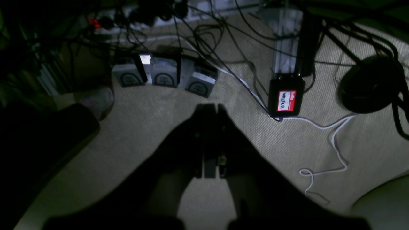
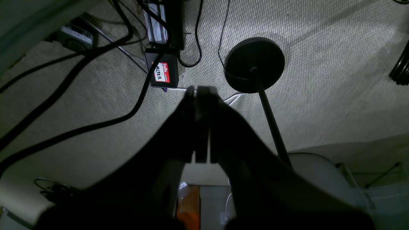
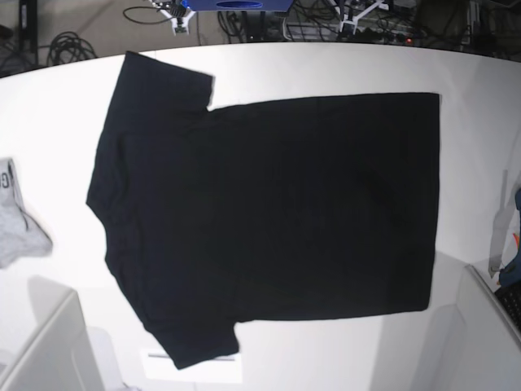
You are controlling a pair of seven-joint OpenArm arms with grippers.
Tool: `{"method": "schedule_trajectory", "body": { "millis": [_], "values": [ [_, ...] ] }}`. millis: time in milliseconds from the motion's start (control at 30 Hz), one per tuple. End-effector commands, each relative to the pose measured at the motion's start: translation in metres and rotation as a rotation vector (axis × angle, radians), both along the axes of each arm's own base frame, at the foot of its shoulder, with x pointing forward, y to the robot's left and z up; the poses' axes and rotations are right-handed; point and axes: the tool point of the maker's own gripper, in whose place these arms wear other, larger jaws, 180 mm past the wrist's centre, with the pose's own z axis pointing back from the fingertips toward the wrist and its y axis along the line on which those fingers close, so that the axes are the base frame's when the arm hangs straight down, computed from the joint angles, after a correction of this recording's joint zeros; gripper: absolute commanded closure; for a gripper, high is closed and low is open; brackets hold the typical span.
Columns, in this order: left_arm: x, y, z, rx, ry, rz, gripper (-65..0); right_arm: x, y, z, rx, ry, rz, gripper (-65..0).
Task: Fold the T-shirt properly
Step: 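Move both grippers toward the shoulder corners of the black T-shirt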
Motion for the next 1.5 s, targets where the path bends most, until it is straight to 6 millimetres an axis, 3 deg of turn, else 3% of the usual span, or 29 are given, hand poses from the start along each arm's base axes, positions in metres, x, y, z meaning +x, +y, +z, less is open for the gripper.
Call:
{"method": "schedule_trajectory", "body": {
  "millis": [0, 200, 567, 633, 667, 767, 833, 933, 1000, 1167, 1267, 1367, 1467],
  "values": [
    [-0.009, 0.0, 0.001, 0.003, 0.013, 0.008, 0.0, -0.007, -0.003, 0.001, -0.014, 0.013, -0.006, 0.0],
    [-0.014, -0.002, 0.001, 0.0, 0.024, 0.003, 0.0, -0.011, -0.004, 0.001, -0.015, 0.023, -0.006, 0.0],
    [-0.02, 0.001, 0.002, 0.005, 0.028, 0.002, 0.0, -0.038, -0.005, 0.006, -0.021, 0.071, -0.028, 0.0],
    [-0.01, 0.01, 0.005, 0.018, -0.009, -0.002, 0.0, -0.04, -0.012, 0.009, -0.04, 0.049, -0.109, 0.0],
    [-0.015, 0.02, 0.009, 0.032, -0.018, -0.008, 0.0, -0.044, -0.018, 0.011, -0.056, 0.037, -0.153, 0.0],
    [-0.015, 0.025, 0.021, 0.036, -0.078, -0.03, 0.0, -0.05, -0.038, 0.022, -0.103, -0.006, -0.223, 0.0],
    [-0.023, 0.037, 0.035, 0.051, -0.107, -0.055, 0.0, -0.055, -0.05, 0.031, -0.129, -0.01, -0.237, 0.0],
    [-0.031, 0.039, 0.059, 0.045, -0.165, -0.072, 0.0, -0.058, -0.069, 0.055, -0.174, -0.051, -0.261, 0.0],
    [-0.022, 0.045, 0.078, 0.037, -0.23, -0.04, 0.0, -0.054, -0.074, 0.072, -0.194, -0.101, -0.318, 0.0],
    [0.004, 0.059, 0.142, -0.038, -0.392, 0.104, 0.0, -0.022, -0.094, 0.122, -0.224, -0.277, -0.423, 0.0],
    [0.028, 0.054, 0.181, -0.104, -0.477, 0.093, 0.0, 0.007, -0.099, 0.152, -0.2, -0.364, -0.468, 0.0],
    [0.045, 0.037, 0.216, -0.163, -0.542, 0.043, 0.0, 0.038, -0.102, 0.182, -0.176, -0.449, -0.489, 0.0],
    [0.063, 0.037, 0.243, -0.162, -0.614, 0.041, 0.0, 0.068, -0.121, 0.212, -0.2, -0.542, -0.511, 0.0]
  ]
}}
